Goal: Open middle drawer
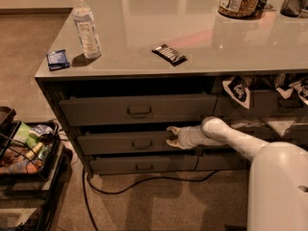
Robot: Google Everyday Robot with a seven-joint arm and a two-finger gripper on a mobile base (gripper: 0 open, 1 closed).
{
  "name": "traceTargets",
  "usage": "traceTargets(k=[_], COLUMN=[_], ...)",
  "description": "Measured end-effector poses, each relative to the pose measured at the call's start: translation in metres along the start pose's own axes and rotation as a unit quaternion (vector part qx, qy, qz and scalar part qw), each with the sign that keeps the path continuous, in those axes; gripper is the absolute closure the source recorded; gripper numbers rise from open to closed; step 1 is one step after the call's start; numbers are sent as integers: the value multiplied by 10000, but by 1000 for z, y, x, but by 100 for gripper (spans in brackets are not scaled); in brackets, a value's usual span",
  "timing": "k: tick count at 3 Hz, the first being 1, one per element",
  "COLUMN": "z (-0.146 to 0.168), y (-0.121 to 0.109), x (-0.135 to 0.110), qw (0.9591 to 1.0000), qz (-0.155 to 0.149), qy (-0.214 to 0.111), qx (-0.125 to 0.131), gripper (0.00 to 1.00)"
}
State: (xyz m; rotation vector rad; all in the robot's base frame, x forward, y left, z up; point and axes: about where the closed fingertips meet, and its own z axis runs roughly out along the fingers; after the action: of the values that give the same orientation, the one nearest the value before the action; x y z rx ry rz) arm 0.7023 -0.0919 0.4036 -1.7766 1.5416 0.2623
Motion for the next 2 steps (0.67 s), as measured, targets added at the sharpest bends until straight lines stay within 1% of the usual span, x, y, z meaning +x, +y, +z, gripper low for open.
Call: traceTargets(k=[1,2], z=[-1,-3], y=[0,-1], x=[-2,-3], qw=[9999,9999], qz=[21,41], qy=[-70,-84], qx=[-74,-128], gripper=[71,71])
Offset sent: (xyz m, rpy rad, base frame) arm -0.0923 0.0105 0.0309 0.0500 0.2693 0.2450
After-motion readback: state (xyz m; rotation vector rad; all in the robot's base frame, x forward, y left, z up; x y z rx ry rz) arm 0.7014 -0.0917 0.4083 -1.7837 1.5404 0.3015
